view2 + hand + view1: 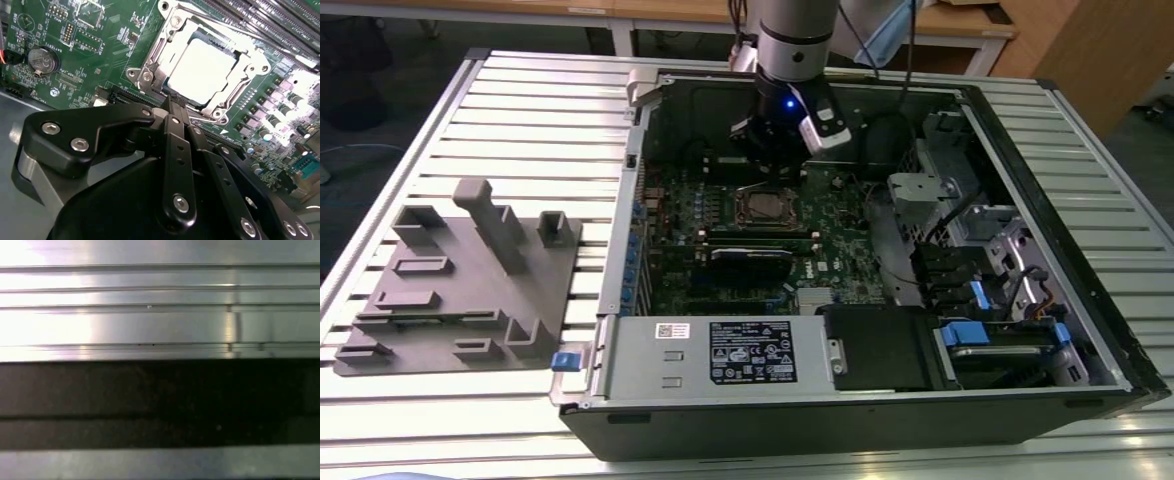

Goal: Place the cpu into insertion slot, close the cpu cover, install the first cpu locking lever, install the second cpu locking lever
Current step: 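Install the first cpu locking lever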

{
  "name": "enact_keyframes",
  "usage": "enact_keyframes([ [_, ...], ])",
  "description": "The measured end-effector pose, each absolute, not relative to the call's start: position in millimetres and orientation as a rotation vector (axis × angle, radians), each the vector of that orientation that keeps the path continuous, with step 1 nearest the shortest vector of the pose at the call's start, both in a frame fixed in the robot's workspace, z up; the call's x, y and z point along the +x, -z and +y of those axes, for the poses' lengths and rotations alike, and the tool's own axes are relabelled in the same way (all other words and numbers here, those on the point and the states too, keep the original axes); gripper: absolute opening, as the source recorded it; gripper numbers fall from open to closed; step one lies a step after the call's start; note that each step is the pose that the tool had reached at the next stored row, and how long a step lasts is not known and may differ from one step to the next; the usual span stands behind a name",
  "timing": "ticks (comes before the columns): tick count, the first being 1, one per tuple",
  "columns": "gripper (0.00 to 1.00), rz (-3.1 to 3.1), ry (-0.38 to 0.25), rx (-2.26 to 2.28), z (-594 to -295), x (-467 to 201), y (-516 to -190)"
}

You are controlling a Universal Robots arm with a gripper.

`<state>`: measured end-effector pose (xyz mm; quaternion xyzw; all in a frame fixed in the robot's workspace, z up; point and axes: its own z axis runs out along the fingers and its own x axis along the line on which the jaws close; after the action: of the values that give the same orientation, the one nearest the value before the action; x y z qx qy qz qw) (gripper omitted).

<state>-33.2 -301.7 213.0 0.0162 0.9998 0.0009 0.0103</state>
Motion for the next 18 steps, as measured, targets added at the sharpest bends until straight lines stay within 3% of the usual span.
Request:
enact_keyframes([
  [15, 0.11, 3.12, -0.026, 0.058, -306.0, -33.3, -225.8],
  [18, 0.11, 3.12, -0.063, 0.059, -308.4, -33.7, -225.8],
])
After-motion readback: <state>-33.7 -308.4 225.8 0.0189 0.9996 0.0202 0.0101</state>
